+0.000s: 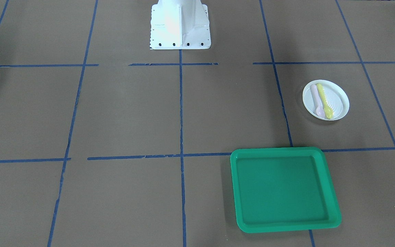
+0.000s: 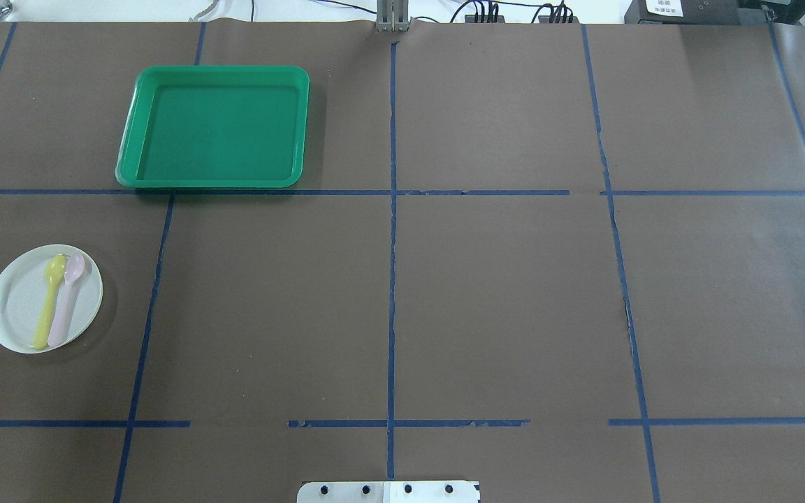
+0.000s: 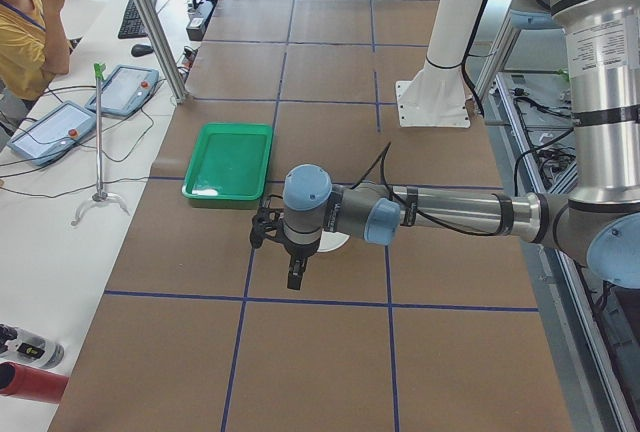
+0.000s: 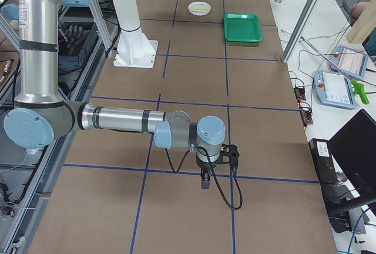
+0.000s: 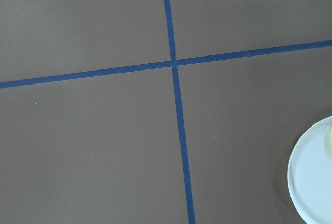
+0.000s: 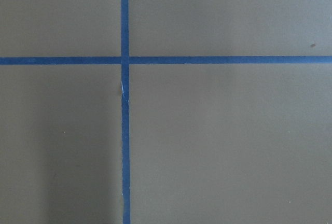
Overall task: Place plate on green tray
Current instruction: 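Move the left gripper down toward the edge of the white plate, then grip the rim of the white plate with the left gripper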
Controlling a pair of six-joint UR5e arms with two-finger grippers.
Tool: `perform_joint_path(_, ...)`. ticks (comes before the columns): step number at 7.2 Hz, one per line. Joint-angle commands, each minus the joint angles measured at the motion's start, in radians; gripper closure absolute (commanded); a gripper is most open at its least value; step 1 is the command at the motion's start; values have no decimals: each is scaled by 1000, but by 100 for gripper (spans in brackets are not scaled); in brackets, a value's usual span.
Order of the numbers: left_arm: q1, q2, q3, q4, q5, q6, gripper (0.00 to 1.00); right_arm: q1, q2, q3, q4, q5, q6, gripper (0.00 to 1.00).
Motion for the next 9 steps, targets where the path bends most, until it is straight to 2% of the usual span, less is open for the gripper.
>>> perform_joint_path(1,217,3,225,-515,-6,-454,0,0,0,0,0,0,0,0)
perform_joint_path(2,299,0,270,-681,-4,-656,0,0,0,0,0,0,0,0)
perform_joint_path(3,429,-10,266,-687,64,-774,0,0,0,0,0,0,0,0)
perform_joint_path(4,464,-14,261,-687,106,-848,0,0,0,0,0,0,0,0)
perform_joint_path(7,504,0,209,-666,143,-859,0,0,0,0,0,0,-2,0)
perform_joint_path(9,518,0,233,-667,146,-853,9,0,0,0,0,0,0,0)
